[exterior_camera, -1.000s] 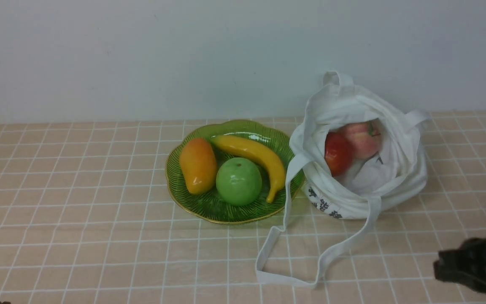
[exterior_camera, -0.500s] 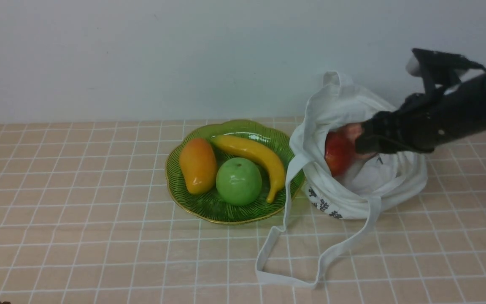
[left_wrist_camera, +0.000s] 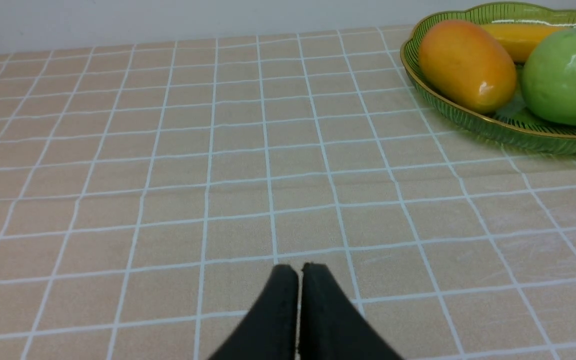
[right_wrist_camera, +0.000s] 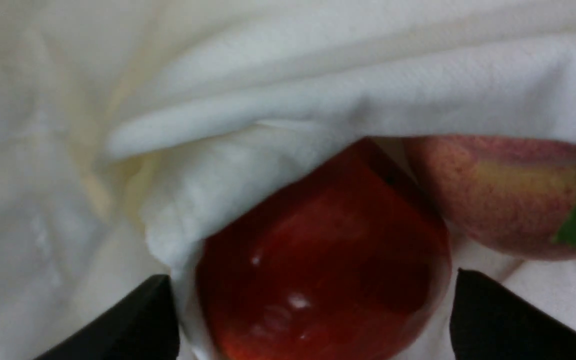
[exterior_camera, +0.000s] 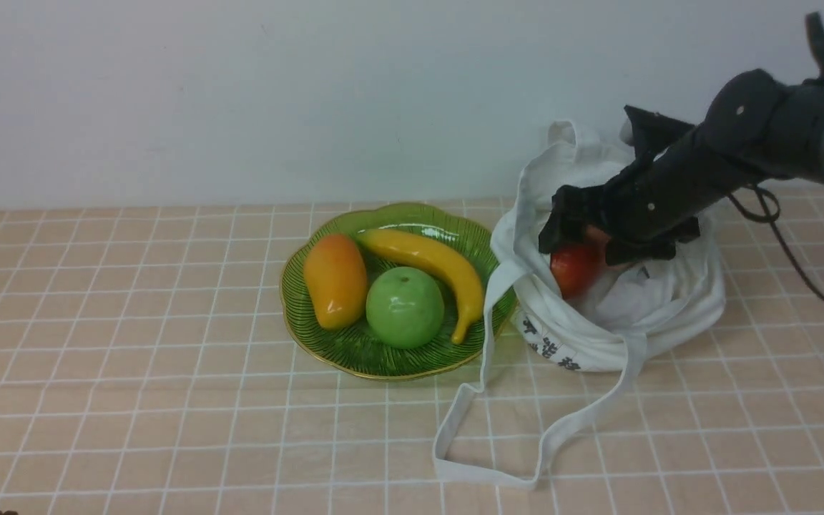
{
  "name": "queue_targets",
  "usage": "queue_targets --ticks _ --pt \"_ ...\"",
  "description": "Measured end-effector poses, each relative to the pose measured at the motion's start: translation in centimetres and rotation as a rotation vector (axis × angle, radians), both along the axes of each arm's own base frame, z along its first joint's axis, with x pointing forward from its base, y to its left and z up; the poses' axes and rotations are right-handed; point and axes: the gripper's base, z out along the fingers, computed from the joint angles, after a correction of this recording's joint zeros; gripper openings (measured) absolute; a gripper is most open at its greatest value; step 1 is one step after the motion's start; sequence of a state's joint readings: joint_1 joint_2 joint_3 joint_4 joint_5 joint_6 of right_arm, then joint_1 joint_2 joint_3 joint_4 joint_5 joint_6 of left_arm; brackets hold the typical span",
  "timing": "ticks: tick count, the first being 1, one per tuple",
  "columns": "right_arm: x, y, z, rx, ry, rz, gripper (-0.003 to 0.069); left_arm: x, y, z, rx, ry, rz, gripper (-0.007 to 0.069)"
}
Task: Take the fruit out of the bag on the brown coffee tablecloth and place them on the plate.
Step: 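Reach into the cloth bag and grasp a fruit inside it with the right gripper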
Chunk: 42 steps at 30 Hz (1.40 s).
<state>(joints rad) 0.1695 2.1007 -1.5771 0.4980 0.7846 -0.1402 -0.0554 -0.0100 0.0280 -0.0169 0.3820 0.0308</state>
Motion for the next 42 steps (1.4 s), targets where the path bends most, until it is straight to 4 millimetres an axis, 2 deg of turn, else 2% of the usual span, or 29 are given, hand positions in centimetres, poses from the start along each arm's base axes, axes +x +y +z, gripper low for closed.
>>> queue_targets --ticks 3,15,17,22,24,28,33,42 --pt "0.2 -0.1 -0.7 0.008 0.026 -0.056 0.0691 0.0 0.0 0.0 0.000 0.000 0.000 -0.0008" --pt "0.4 0.0 -0.5 0.035 0.033 -0.126 0.0648 0.0 0.0 0.0 0.000 0.000 0.000 -0.0008" --pt "0.3 -0.3 -0.2 0.037 0.045 -0.126 0.0645 0.0 0.0 0.0 0.000 0.000 0.000 -0.0008" --pt "0.2 -1.9 2.2 0.058 0.081 -0.137 0.0642 0.0 0.0 0.0 0.000 0.000 0.000 -0.0008" --pt "0.2 -2.2 2.4 0.066 0.104 -0.162 0.0640 0.0 0.0 0.0 0.000 0.000 0.000 -0.0008" --pt "0.3 -2.2 1.8 0.077 0.137 -0.234 0.0641 0.0 0.0 0.0 0.000 0.000 0.000 -0.0008" --pt "1.3 -1.9 0.0 0.141 0.146 -0.373 0.0641 0.0 0.0 0.0 0.000 0.000 0.001 -0.0008" --pt "2.1 -1.6 -0.8 0.227 0.142 -0.443 0.0633 0.0 0.0 0.0 0.000 0.000 0.001 -0.0008"
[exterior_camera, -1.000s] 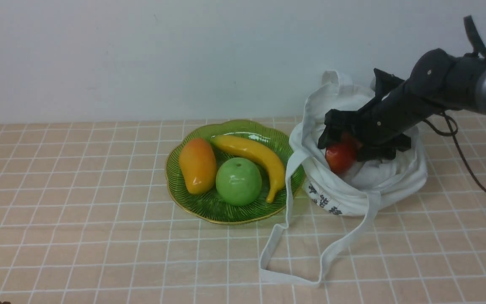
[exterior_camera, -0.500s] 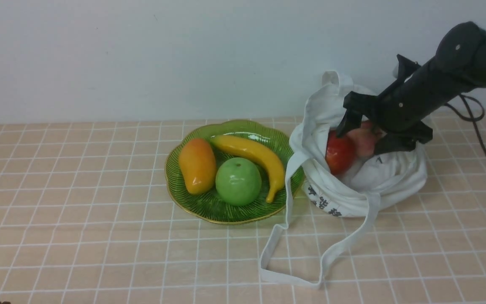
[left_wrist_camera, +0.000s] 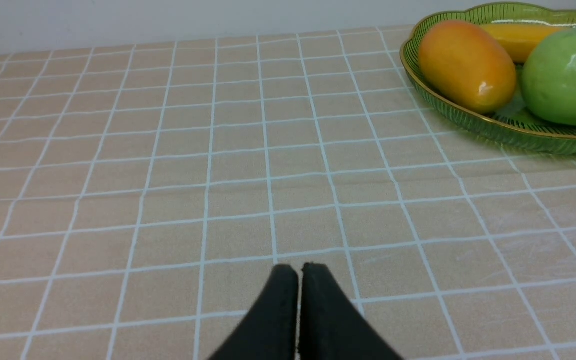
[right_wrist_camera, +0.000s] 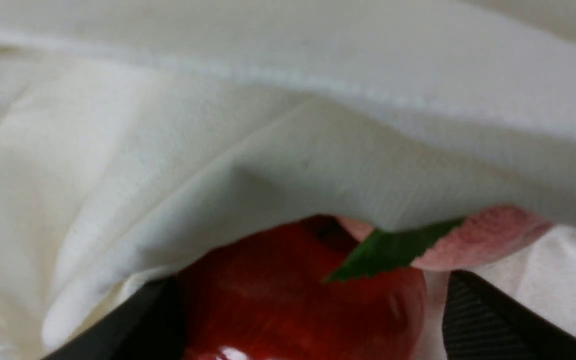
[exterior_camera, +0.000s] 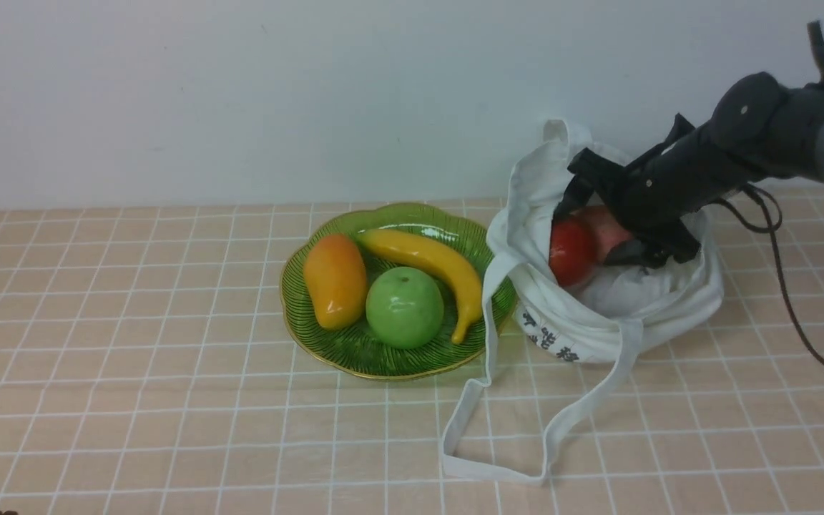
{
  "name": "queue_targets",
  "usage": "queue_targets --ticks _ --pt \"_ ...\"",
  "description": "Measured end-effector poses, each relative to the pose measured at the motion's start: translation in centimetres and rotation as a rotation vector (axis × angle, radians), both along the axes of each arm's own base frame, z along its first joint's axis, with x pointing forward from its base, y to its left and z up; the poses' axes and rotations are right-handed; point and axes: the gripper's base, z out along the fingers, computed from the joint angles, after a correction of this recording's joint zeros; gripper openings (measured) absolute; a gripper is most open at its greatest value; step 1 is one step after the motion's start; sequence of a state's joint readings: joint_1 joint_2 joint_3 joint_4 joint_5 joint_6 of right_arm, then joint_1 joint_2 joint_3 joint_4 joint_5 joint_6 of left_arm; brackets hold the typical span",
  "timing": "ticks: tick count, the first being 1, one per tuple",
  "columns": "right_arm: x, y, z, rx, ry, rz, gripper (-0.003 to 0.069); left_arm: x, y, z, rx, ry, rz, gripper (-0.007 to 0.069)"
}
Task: Take the fruit out of the bag on the brown coffee tablecloth and place them on the plate.
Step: 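Reach into the cloth bag and grasp a fruit inside it with the right gripper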
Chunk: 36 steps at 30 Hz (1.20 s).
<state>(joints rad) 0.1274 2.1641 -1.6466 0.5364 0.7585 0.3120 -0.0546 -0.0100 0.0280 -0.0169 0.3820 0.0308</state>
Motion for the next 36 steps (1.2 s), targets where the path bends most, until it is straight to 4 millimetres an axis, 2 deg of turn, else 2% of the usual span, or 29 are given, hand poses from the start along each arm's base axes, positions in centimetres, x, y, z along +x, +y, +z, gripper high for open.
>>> queue_targets --ticks 12,16,22,31,36 --pt "0.8 0.8 -1.4 0.015 -0.026 -0.029 0.0604 0.0 0.0 0.0 0.000 0.000 0.000 -0.0008" --pt "0.9 0.8 -1.5 0.015 -0.030 -0.032 0.0575 0.0 0.0 0.0 0.000 0.000 0.000 -0.0008" --pt "1.0 0.7 -1.5 0.009 -0.033 -0.018 0.0573 0.0 0.0 0.0 0.000 0.000 0.000 -0.0008" --pt "0.1 -0.6 -0.3 -0.038 -0.008 0.096 0.0567 0.0 0.0 0.0 0.000 0.000 0.000 -0.0008" --pt "-1.1 -2.0 1.4 -0.136 0.017 0.168 0.0564 0.0 0.0 0.0 0.000 0.000 0.000 -0.0008"
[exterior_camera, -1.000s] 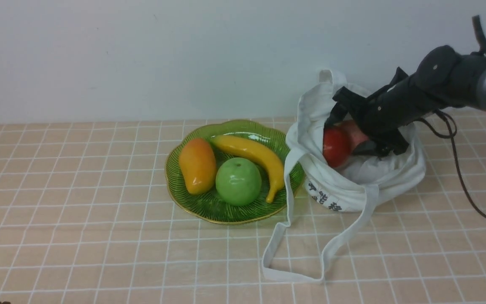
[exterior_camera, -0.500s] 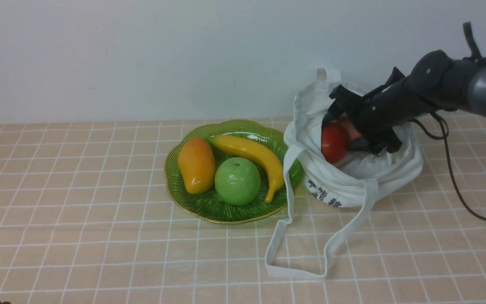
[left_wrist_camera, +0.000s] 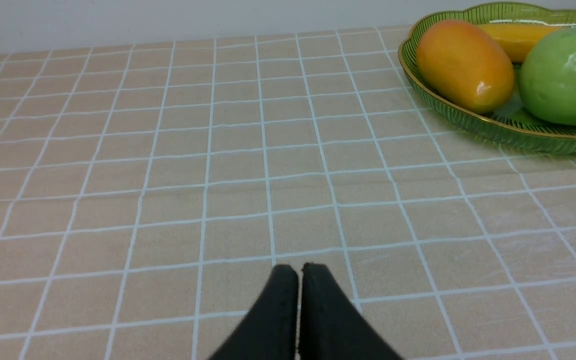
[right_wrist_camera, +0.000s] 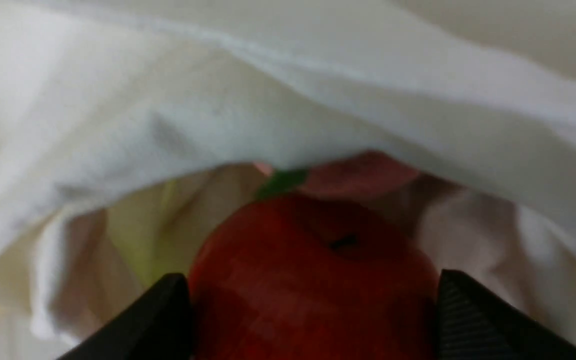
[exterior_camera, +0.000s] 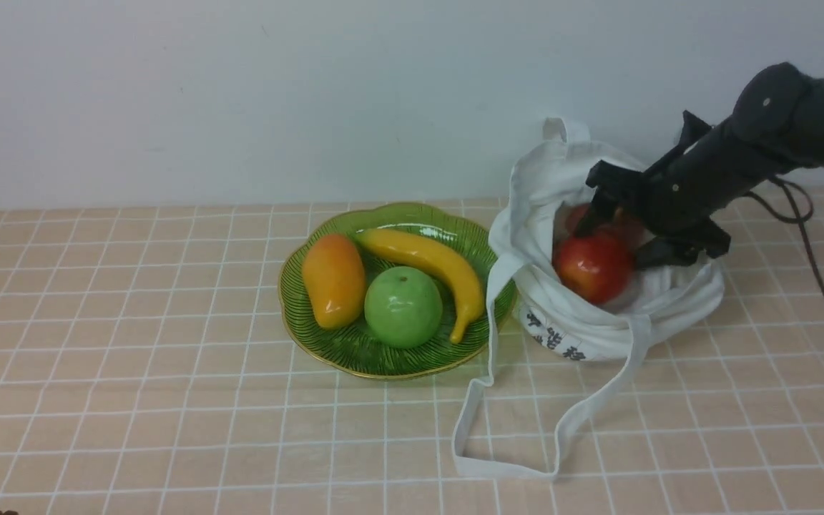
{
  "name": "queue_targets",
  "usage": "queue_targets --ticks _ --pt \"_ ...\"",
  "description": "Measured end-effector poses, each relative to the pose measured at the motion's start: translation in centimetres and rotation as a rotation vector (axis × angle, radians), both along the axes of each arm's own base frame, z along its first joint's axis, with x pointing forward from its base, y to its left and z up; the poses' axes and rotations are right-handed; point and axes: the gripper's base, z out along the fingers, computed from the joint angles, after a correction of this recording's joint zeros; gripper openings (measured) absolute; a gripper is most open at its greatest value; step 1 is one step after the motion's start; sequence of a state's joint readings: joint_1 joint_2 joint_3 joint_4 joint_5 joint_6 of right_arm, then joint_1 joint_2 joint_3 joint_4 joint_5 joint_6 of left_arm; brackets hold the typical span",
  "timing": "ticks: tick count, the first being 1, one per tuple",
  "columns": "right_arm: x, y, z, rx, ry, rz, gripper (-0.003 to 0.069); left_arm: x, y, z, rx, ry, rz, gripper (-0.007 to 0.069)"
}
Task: Take the fruit out of the bag on the brown coffee tablecloth and place them on the plate.
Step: 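Reach into the cloth bag and grasp a fruit inside it with the right gripper, then move the fruit from the bag and place it onto the plate with the right gripper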
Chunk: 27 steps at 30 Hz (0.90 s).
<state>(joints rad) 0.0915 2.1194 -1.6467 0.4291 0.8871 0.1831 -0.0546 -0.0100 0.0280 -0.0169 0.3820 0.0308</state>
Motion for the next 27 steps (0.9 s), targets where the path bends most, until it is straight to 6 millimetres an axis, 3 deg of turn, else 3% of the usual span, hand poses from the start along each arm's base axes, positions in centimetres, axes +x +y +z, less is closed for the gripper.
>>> queue_targets --ticks 1,8,9,11,12,14,17,20,23,27 --pt "-0.1 -0.1 0.1 -0.006 0.002 0.003 0.0564 0.0 0.0 0.0 0.000 0.000 0.000 -0.0008" --pt "-1.7 -0.3 5.7 -0.020 -0.102 0.061 0.0561 0.0 0.0 0.0 0.000 0.000 0.000 -0.0008" --pt "-2.3 -0.1 7.8 -0.003 -0.163 0.088 0.0561 0.0 0.0 0.0 0.000 0.000 0.000 -0.0008" --pt "-2.9 0.7 9.9 0.019 -0.240 0.136 0.0561 0.0 0.0 0.0 0.000 0.000 0.000 -0.0008" --pt "-2.9 0.7 9.9 0.019 -0.240 0.136 0.0561 0.0 0.0 0.0 0.000 0.000 0.000 -0.0008" --pt "-3.6 3.1 11.7 0.051 -0.360 0.258 0.0561 0.0 0.0 0.0 0.000 0.000 0.000 -0.0008" --pt "-4.0 6.1 11.8 0.075 -0.415 0.373 0.0559 0.0 0.0 0.0 0.000 0.000 0.000 -0.0008" --pt "-4.5 10.5 10.1 0.076 -0.441 0.514 0.0558 0.0 0.0 0.0 0.000 0.000 0.000 -0.0008" --pt "-4.6 13.4 8.1 0.058 -0.454 0.586 0.0558 0.0 0.0 0.0 0.000 0.000 0.000 -0.0008" --pt "-4.3 15.9 6.2 0.011 -0.520 0.629 0.0557 0.0 0.0 0.0 0.000 0.000 0.000 -0.0008"
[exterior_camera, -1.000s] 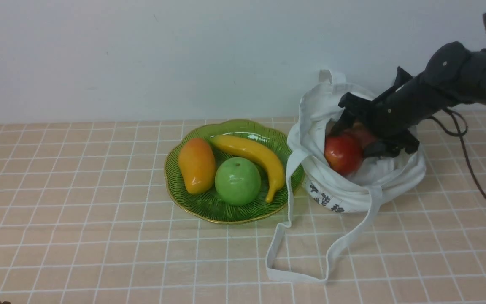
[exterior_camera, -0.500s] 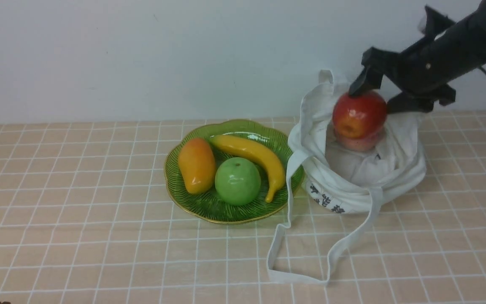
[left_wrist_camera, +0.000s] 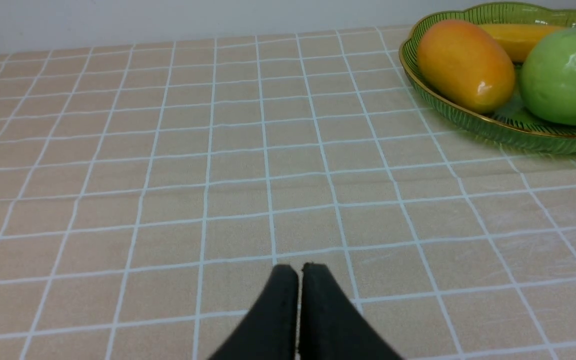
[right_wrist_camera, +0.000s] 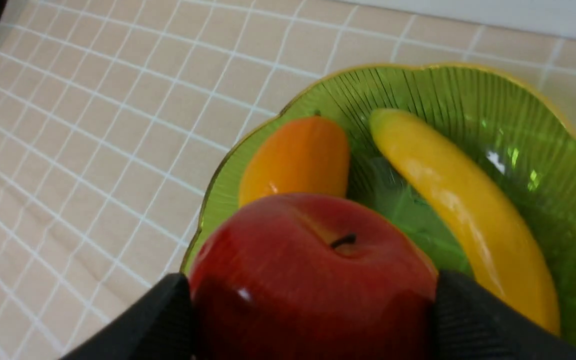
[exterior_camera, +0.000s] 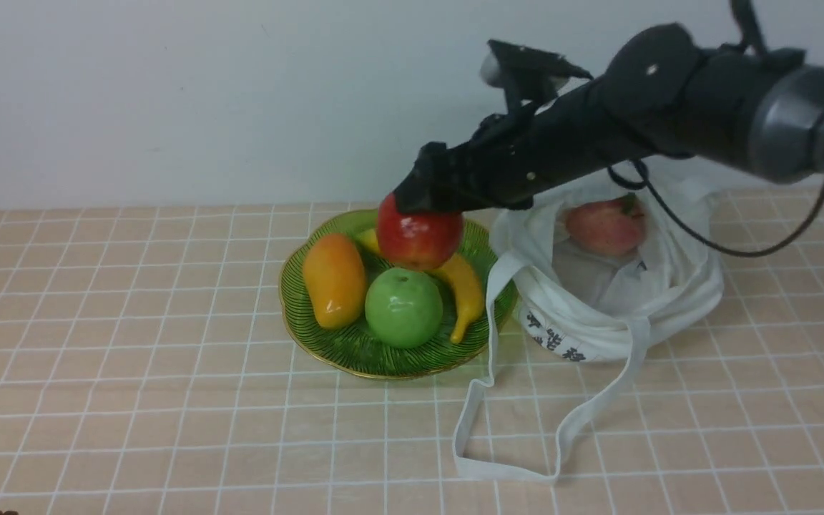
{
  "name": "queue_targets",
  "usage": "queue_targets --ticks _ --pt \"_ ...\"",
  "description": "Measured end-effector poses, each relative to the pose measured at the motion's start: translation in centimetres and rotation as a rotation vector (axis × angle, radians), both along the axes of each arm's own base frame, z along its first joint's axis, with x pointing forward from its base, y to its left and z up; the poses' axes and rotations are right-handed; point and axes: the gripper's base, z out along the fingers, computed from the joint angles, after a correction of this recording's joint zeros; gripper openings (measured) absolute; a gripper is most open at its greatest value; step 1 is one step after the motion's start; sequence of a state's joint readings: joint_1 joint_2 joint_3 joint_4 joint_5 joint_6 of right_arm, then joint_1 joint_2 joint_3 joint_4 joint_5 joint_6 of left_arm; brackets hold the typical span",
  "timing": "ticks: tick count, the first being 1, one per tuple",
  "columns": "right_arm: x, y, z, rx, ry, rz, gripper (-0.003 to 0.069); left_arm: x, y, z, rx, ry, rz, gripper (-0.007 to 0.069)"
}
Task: Take the fruit out of the bag on the brown coffee tablecloth and place them on the plate.
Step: 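Move the fruit from the bag and place it onto the plate with the right gripper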
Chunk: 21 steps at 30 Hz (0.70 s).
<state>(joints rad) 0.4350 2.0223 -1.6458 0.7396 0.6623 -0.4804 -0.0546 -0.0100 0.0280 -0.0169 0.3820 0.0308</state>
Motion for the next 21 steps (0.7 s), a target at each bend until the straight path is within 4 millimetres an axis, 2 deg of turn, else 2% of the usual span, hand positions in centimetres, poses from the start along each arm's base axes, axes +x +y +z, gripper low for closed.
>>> queue_targets --ticks 5,9,12,18,21 --pt "0.7 1.5 -1.7 -0.010 -0.076 -0.026 0.0563 0.0 0.0 0.0 0.000 0.000 0.000 -0.0008" --pt "1.7 1.8 -3.6 -0.019 -0.109 -0.081 0.0666 0.0 0.0 0.0 0.000 0.000 0.000 -0.0008" --pt "2.0 1.8 -4.4 -0.027 -0.103 -0.089 0.0687 0.0 0.0 0.0 0.000 0.000 0.000 -0.0008" --pt "1.9 1.6 -4.0 -0.047 -0.117 -0.071 0.0691 0.0 0.0 0.0 0.000 0.000 0.000 -0.0008" --pt "1.3 1.0 -2.3 -0.082 -0.133 -0.021 0.0687 0.0 0.0 0.0 0.000 0.000 0.000 -0.0008"
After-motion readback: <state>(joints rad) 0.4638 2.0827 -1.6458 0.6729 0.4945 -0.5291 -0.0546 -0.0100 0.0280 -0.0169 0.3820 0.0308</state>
